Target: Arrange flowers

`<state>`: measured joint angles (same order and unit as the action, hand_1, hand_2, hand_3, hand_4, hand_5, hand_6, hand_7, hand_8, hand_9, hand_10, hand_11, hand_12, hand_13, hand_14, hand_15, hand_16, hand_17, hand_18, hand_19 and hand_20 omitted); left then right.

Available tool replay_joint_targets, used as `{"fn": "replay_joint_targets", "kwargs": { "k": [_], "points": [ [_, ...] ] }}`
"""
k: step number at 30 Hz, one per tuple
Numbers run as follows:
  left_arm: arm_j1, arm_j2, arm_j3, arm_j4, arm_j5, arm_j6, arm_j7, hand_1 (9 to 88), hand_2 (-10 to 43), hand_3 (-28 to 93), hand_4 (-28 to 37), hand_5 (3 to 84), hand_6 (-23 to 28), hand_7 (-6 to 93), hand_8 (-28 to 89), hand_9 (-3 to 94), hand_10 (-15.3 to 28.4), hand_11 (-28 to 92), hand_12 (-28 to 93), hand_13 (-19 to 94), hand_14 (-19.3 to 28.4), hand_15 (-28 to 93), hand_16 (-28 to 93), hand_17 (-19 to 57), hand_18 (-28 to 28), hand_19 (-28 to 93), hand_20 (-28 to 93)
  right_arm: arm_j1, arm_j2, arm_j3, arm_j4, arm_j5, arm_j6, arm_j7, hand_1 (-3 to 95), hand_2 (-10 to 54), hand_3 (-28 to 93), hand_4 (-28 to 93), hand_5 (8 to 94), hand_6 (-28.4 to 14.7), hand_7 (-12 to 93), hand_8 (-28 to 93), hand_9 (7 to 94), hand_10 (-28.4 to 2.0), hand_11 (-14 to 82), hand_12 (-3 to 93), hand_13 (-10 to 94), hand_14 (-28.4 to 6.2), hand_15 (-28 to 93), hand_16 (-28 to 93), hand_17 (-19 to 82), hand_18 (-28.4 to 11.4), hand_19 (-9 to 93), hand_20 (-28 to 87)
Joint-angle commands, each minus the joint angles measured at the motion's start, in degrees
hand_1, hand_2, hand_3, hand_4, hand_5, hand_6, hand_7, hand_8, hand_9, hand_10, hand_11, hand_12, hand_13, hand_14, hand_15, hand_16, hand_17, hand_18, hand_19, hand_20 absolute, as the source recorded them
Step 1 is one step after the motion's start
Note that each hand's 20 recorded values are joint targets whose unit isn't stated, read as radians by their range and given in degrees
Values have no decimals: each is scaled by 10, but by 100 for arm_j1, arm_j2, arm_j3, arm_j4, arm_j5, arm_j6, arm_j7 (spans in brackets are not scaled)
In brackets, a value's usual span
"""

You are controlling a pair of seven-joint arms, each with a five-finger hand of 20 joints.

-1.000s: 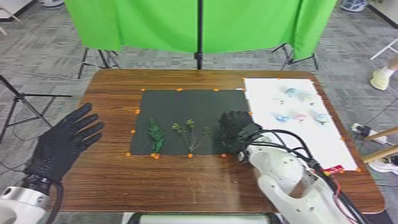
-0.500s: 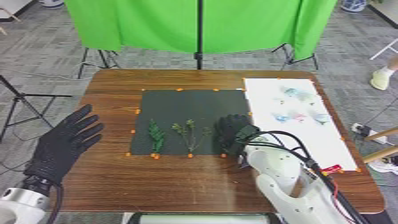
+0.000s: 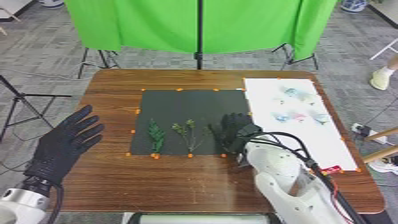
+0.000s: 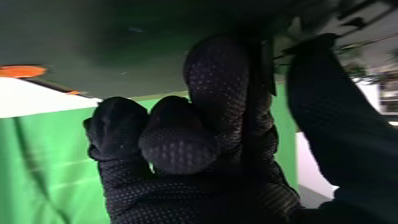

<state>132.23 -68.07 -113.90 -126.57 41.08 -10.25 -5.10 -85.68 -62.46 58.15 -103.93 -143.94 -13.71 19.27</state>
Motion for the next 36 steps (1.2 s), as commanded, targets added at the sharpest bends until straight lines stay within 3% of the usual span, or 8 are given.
{"fn": "replay_joint_targets", "kwargs": {
  "k": [1, 9, 14, 16, 18, 20, 27, 36],
  "points": [
    [28, -10, 11, 37, -6, -23, -58, 246, -25, 704, -274, 254, 16, 205, -117, 221, 100, 203, 157, 159, 133, 293, -7, -118, 188, 387, 70, 26, -105, 95, -103, 89, 160, 243, 216, -73, 837, -265, 667, -53, 770, -271, 905, -75, 449, 311, 822, -47, 768, 343, 456, -217, 932, 520],
    [89, -35, -4, 13, -9, -27, -14, 247, -24, 703, -274, 254, 15, 207, -116, 222, 100, 203, 157, 159, 133, 292, -7, -118, 188, 387, 70, -7, -116, 376, -334, 390, -23, 425, 170, -24, 811, -262, 675, -56, 762, -263, 917, -79, 437, 312, 829, -49, 766, 344, 465, -221, 932, 532],
    [117, -37, -4, -2, -5, -6, 28, 247, -23, 704, -273, 254, 15, 207, -117, 221, 100, 203, 156, 159, 132, 292, -6, -118, 188, 388, 70, -17, 70, 530, -439, 153, -619, 321, 182, 24, 854, -212, 669, -61, 753, -256, 903, -86, 441, 320, 814, -62, 773, 349, 445, -223, 932, 537],
    [141, -43, -15, -6, -2, -11, 42, 248, -22, 704, -274, 254, 15, 207, -117, 222, 101, 205, 157, 160, 132, 292, -6, -118, 188, 388, 70, -43, 205, 538, -475, -46, -727, 171, 206, 10, 865, -208, 656, -62, 755, -248, 887, -90, 453, 323, 795, -65, 781, 350, 430, -222, 932, 531],
    [136, -41, -13, -4, -2, 13, 47, 248, -22, 703, -274, 253, 15, 207, -117, 221, 100, 206, 157, 160, 132, 292, -6, -117, 188, 387, 69, -38, 305, 531, -489, -199, -871, 33, 257, -46, 864, -237, 620, -64, 739, -82, 844, -94, 489, 329, 766, -69, 795, 346, 402, -217, 932, 510],
    [119, -36, -14, 2, -3, -1, 44, 247, -22, 704, -273, 254, 15, 207, -117, 221, 100, 205, 156, 160, 132, 292, -6, -117, 187, 387, 69, -27, 412, 497, -517, -316, -1016, -50, 290, -89, 860, -267, 603, -65, 729, 2, 827, -93, 503, 335, 750, -67, 799, 348, 388, -214, 932, 497],
    [140, -60, -34, -10, 21, -39, 55, 247, -23, 705, -272, 253, 15, 207, -118, 221, 100, 203, 156, 160, 132, 292, -7, -118, 188, 388, 70, -127, 761, 386, -663, -684, -1129, -424, 351, -95, 814, -282, 573, -57, 755, 32, 783, -86, 544, 345, 729, -62, 805, 349, 364, -211, 931, 465],
    [107, -59, -24, -4, 22, -14, 37, 249, -24, 705, -273, 253, 15, 207, -117, 221, 99, 204, 156, 160, 133, 293, -6, -117, 188, 390, 70, -316, 780, 336, -809, -827, -1265, -630, 346, -95, 812, -283, 569, -50, 765, 29, 770, -83, 564, 349, 724, -59, 809, 349, 358, -210, 929, 462]
  ]
}}
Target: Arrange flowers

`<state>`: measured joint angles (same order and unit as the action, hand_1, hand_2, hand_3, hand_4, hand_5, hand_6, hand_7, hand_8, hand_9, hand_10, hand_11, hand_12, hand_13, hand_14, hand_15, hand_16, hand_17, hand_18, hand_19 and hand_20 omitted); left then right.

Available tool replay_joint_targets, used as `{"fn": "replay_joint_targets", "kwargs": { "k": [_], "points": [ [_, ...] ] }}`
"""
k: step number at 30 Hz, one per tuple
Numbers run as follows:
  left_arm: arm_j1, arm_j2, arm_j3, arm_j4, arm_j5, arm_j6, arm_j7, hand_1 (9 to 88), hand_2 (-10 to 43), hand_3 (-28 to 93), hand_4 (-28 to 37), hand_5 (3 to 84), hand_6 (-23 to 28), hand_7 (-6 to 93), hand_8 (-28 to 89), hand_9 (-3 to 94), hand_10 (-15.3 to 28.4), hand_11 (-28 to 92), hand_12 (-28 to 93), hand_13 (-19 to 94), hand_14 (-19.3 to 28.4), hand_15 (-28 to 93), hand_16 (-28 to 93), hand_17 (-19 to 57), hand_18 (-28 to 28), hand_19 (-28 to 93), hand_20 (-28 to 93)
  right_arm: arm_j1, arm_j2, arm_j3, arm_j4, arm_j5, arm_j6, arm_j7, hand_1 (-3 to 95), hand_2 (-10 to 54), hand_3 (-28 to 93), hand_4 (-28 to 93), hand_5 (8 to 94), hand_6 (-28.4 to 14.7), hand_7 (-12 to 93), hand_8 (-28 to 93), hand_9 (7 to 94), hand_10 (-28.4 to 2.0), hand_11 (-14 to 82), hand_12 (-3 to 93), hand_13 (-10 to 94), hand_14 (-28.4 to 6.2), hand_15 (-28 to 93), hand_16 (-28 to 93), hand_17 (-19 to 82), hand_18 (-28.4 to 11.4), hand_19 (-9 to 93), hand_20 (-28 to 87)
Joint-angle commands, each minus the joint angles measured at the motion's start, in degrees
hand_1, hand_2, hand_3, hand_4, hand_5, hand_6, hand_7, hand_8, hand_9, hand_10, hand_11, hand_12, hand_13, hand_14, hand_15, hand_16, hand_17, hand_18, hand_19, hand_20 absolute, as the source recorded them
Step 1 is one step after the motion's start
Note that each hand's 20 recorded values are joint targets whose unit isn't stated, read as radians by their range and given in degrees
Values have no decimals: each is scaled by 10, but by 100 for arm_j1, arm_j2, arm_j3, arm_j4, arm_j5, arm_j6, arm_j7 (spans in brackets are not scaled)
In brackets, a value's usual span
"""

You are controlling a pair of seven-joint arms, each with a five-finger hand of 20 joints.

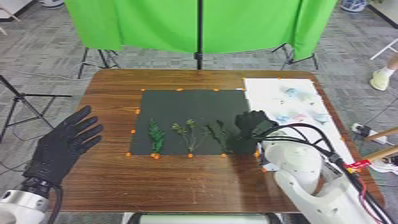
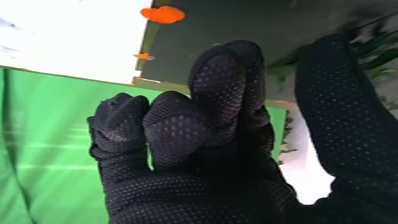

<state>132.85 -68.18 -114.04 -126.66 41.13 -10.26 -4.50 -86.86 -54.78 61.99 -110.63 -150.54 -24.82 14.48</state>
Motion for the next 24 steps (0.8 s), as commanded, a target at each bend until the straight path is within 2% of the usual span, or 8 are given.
{"fn": "replay_joint_targets", "kwargs": {
  "k": [1, 10, 16, 24],
  "points": [
    [51, -49, -8, 4, 19, -17, -14, 249, -24, 705, -273, 253, 15, 207, -117, 221, 99, 203, 156, 159, 133, 294, -6, -117, 188, 390, 71, -228, 4, -47, -151, -167, -150, -168, 346, -95, 812, -283, 569, -50, 765, 28, 770, -83, 565, 349, 724, -59, 810, 348, 358, -210, 929, 462],
    [27, -38, 5, 19, 8, -4, -40, 249, -24, 706, -272, 253, 15, 207, -117, 221, 100, 205, 156, 160, 132, 294, -7, -117, 188, 391, 70, -391, -108, -105, -255, -99, -110, -257, 329, -95, 816, -283, 571, -49, 759, 18, 769, -83, 567, 349, 724, -60, 810, 347, 358, -210, 929, 460],
    [11, -6, 20, 33, -4, 11, -37, 250, -25, 705, -273, 253, 15, 207, -117, 221, 99, 205, 157, 160, 132, 293, -7, -117, 188, 391, 70, -353, -201, -187, -236, -66, -73, -220, 299, -95, 828, -283, 580, -49, 760, -49, 774, -84, 567, 347, 730, -58, 811, 345, 363, -210, 932, 461],
    [59, -44, -9, 8, 7, 7, -20, 249, -25, 706, -273, 253, 15, 206, -117, 221, 99, 205, 156, 160, 132, 292, -7, -117, 188, 391, 69, -279, -175, -22, -188, -119, -74, -96, 292, -95, 836, -283, 581, -51, 769, -74, 776, -85, 564, 349, 730, -60, 810, 347, 364, -211, 932, 462]
  ]
}}
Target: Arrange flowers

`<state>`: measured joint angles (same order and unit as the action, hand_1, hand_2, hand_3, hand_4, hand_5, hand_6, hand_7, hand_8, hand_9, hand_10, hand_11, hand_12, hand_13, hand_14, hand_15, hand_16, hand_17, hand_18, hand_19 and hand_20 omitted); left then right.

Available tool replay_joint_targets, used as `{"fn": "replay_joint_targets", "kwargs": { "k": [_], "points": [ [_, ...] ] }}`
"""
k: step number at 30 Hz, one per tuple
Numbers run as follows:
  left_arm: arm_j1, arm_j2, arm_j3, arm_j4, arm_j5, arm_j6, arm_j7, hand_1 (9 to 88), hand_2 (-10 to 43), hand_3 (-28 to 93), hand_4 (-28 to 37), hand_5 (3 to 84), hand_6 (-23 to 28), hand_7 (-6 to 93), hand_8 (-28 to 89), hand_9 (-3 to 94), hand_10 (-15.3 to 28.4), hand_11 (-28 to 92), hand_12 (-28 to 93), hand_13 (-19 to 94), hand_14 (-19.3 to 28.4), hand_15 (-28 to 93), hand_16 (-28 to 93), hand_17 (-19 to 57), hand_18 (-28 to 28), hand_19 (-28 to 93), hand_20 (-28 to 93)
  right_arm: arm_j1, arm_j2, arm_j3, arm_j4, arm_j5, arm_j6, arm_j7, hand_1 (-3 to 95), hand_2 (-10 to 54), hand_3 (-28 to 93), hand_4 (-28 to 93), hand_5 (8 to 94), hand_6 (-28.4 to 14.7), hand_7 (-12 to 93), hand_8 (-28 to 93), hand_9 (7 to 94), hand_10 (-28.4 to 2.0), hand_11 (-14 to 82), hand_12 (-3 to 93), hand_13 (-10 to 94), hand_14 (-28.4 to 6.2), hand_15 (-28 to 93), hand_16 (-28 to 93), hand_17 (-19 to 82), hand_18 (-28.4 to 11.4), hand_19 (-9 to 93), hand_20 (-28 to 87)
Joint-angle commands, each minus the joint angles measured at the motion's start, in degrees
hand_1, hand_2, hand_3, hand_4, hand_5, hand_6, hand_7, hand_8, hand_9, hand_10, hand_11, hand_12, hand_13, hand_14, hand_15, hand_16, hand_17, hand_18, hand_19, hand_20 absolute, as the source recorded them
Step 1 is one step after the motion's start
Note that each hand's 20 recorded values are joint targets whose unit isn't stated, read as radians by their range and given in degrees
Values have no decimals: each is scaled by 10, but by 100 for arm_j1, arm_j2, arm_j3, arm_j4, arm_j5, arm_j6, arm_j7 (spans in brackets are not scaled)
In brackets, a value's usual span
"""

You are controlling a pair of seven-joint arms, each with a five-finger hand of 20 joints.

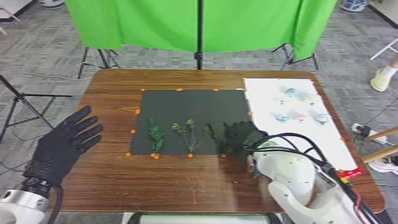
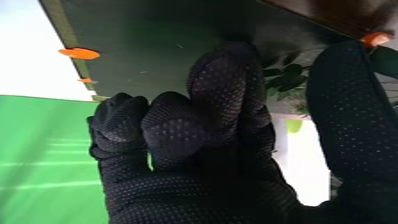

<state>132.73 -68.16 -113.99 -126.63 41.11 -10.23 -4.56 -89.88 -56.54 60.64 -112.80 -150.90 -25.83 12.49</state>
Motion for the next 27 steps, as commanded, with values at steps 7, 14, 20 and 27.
{"fn": "replay_joint_targets", "kwargs": {
  "k": [7, 14, 20, 27],
  "points": [
    [73, -58, -32, 5, 17, 3, -30, 250, -24, 705, -273, 253, 15, 207, -117, 221, 99, 205, 156, 160, 132, 293, -6, -117, 188, 391, 69, 158, 163, 687, -12, 82, 419, 551, 306, -95, 835, -283, 566, -49, 748, -10, 764, -89, 562, 351, 721, -61, 805, 350, 356, -211, 928, 459],
    [41, -42, -24, 23, 18, -24, -43, 248, -22, 703, -274, 253, 15, 207, -118, 221, 100, 204, 156, 160, 132, 293, -6, -117, 188, 391, 69, 144, 612, 931, 192, 217, 1075, 1234, 279, -95, 890, -283, 447, -55, 315, -204, 495, -132, 469, 248, 542, -80, 712, 245, 270, -201, 841, 445],
    [40, -28, -28, 31, 10, -39, -56, 247, -22, 704, -274, 254, 15, 207, -118, 221, 100, 202, 155, 160, 133, 294, -6, -117, 188, 391, 69, -209, 860, 1209, 271, 100, 969, 1295, 255, -95, 896, -283, 412, -72, 250, -183, 405, -133, 367, 204, 420, -107, 560, 148, 193, -206, 727, 388],
    [65, -27, -55, 13, 10, -21, -48, 247, -21, 703, -273, 254, 15, 207, -117, 221, 100, 203, 156, 160, 132, 294, -7, -117, 188, 391, 70, -216, 900, 1120, 652, -39, 1090, 1295, 256, -95, 900, -283, 419, -63, 250, -177, 429, -124, 368, 207, 438, -91, 561, 149, 185, -203, 709, 372]
  ]
}}
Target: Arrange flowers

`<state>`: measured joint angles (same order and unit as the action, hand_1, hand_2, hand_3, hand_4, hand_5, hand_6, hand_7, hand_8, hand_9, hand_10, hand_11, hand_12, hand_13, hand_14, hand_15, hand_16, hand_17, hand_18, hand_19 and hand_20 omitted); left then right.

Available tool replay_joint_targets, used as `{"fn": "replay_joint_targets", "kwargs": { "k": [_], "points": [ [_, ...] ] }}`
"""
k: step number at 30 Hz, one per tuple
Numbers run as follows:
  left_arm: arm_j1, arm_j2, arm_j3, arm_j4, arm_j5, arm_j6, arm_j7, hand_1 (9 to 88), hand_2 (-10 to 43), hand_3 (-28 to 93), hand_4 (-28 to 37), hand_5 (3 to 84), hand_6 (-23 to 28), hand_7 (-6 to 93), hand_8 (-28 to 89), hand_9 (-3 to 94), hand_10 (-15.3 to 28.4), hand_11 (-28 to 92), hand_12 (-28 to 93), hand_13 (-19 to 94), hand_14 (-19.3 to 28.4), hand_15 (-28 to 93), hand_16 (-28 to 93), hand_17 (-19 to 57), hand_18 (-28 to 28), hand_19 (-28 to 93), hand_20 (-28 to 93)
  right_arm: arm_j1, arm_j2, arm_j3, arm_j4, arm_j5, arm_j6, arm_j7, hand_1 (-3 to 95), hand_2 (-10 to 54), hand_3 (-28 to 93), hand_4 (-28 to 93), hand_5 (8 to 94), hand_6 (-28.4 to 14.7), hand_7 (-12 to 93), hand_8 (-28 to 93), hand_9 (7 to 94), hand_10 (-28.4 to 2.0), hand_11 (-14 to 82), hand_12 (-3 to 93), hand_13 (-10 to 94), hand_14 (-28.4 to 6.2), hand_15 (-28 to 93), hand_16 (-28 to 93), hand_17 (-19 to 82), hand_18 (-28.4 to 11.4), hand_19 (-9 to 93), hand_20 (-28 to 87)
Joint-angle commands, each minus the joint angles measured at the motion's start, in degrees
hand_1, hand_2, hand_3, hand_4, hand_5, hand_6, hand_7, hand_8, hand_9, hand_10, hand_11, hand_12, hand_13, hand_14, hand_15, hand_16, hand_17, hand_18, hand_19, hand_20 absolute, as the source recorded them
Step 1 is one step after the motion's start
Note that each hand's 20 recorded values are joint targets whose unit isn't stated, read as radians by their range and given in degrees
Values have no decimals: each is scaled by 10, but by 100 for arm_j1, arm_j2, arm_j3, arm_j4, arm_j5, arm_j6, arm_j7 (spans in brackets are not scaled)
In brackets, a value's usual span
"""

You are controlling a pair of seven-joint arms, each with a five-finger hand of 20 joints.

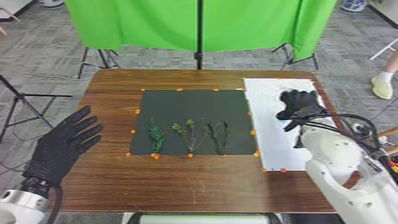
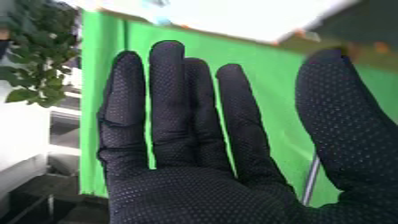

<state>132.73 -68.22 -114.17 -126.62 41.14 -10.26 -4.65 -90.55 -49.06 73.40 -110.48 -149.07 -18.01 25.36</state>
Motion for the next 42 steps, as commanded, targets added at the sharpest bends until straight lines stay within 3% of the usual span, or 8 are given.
{"fn": "replay_joint_targets", "kwargs": {
  "k": [1, 8, 15, 19, 23, 33, 36, 42],
  "points": [
    [69, -18, -42, 9, 4, -16, -38, 247, -22, 703, -274, 254, 15, 207, -118, 221, 100, 203, 156, 160, 132, 294, -7, -117, 188, 391, 70, -133, 150, -194, 489, -275, 399, -23, 257, -95, 899, -283, 418, -62, 252, -178, 430, -124, 372, 209, 442, -91, 572, 153, 186, -203, 711, 372],
    [73, -30, -53, -6, 8, -16, -30, 247, -22, 704, -274, 254, 15, 207, -118, 222, 100, 204, 157, 160, 133, 294, -7, -117, 188, 391, 69, 98, 193, -617, 959, -558, 1303, -19, 260, -95, 894, -283, 425, -57, 276, -186, 449, -125, 434, 226, 483, -84, 625, 165, 208, -199, 745, 385],
    [55, -30, -61, -5, 5, -23, -43, 246, -22, 704, -275, 254, 15, 207, -118, 221, 100, 203, 156, 160, 133, 295, -8, -117, 188, 391, 69, 333, 141, -852, 1187, -650, 1321, 8, 319, -95, 880, -283, 498, -26, 361, -224, 578, -99, 470, 229, 612, -54, 630, 192, 252, -185, 767, 385],
    [53, 5, -72, -5, 1, 9, -41, 246, -22, 704, -275, 253, 16, 207, -117, 221, 100, 202, 156, 160, 133, 295, -8, -117, 188, 391, 69, 417, 122, -924, 1284, -697, 1260, -49, 431, -95, 787, -282, 592, -9, 455, -157, 754, -43, 260, 426, 707, -29, 572, 299, 294, -182, 790, 380],
    [36, 38, -94, -5, -9, 33, -39, 247, -20, 701, -275, 254, 15, 206, -117, 221, 101, 202, 156, 160, 133, 294, -8, -117, 188, 391, 70, 362, 115, -867, 1255, -630, 1513, -117, 488, -95, 793, -282, 699, 2, 491, -139, 862, -30, 215, 465, 786, -23, 563, 313, 330, -184, 817, 387],
    [146, 208, -423, -62, -17, 192, -58, 246, -20, 703, -274, 254, 15, 207, -117, 221, 100, 204, 156, 159, 133, 295, -7, -117, 188, 391, 69, 1085, -336, -1266, 831, -467, 2116, -518, 467, -95, 863, -283, 735, -6, 484, -141, 896, -29, 200, 485, 809, -18, 563, 341, 347, -188, 837, 395],
    [167, 224, -511, -46, -116, 184, -79, 247, -20, 703, -275, 254, 15, 207, -117, 222, 100, 204, 156, 159, 134, 295, -8, -117, 188, 391, 69, 1493, -647, -1566, 770, -411, 2077, -792, 460, -95, 879, -280, 738, -11, 489, -139, 897, -31, 205, 492, 808, -20, 564, 349, 346, -189, 838, 397],
    [213, 321, -693, -28, -142, 222, -161, 246, -20, 703, -275, 253, 16, 206, -117, 221, 100, 204, 156, 160, 133, 294, -7, -117, 188, 393, 70, 2472, -1431, -2499, 1248, -465, 2039, -1341, 455, -95, 884, -273, 735, -12, 501, -138, 894, -32, 214, 503, 805, -21, 569, 357, 343, -189, 839, 402]
  ]
}}
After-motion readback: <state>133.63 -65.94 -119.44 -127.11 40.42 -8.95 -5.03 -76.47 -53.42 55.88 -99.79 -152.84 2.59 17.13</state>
